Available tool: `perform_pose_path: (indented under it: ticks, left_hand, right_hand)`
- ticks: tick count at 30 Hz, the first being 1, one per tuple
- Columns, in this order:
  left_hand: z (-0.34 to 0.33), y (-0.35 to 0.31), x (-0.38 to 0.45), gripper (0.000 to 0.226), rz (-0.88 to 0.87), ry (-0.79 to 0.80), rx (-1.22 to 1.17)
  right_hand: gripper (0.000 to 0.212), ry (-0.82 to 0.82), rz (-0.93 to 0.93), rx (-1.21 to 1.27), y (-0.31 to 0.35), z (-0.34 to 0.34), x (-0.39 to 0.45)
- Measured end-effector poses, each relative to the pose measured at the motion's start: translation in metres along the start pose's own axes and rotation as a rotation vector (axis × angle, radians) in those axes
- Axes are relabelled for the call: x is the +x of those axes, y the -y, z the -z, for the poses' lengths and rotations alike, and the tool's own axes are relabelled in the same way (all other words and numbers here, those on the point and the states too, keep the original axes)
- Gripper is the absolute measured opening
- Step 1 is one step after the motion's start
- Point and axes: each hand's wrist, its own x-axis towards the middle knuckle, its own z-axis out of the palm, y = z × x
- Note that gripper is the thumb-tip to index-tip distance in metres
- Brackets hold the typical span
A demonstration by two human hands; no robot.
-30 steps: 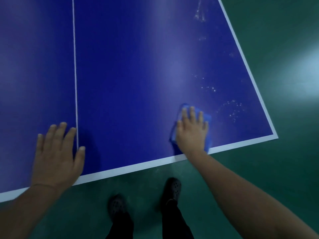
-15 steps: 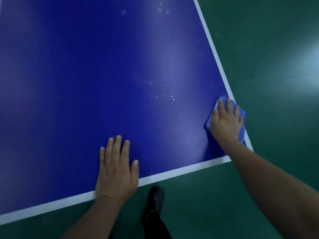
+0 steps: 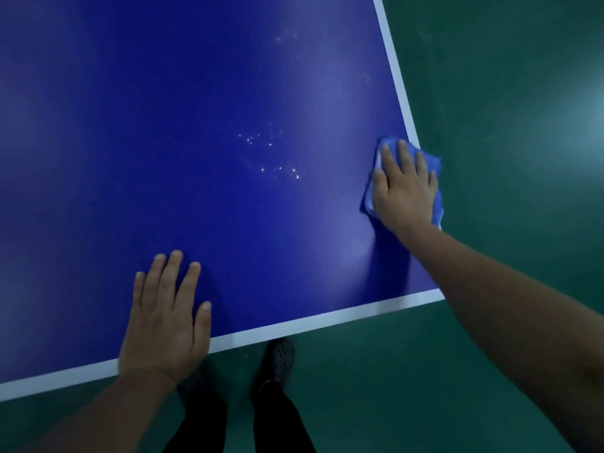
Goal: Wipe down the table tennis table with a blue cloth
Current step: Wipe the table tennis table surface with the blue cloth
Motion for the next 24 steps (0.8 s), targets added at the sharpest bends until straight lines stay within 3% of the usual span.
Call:
perform_pose_path:
  ticks: [2,6,9,14,21,24]
  left_hand:
    - [0.001,0.0,0.0,0.065,0.005,0.011,0.008]
    - [0.003,-0.001,0.001,0.065,0.009,0.032,0.027]
    - [0.004,-0.001,0.001,0.065,0.008,0.03,0.021]
    - [0.003,-0.002,0.001,0.066,0.0,0.001,-0.003]
    - [0.002,-0.001,0.0,0.066,-0.003,-0.003,0.013]
    - [0.001,0.0,-0.001,0.067,-0.008,-0.001,0.029]
  right_hand:
    - [0.052,-0.021,-0.026,0.001,-0.012,-0.004,-0.035]
    - [0.053,0.003,0.108,-0.029,-0.035,-0.013,-0.157]
    - [0.055,0.066,0.159,-0.008,-0.041,-0.007,-0.117]
    - [0.06,0.018,0.001,0.017,-0.021,0.001,-0.005]
    - [0.058,0.006,-0.053,0.015,-0.051,-0.008,-0.132]
    - [0.058,0.009,-0.136,0.021,-0.046,-0.01,-0.148]
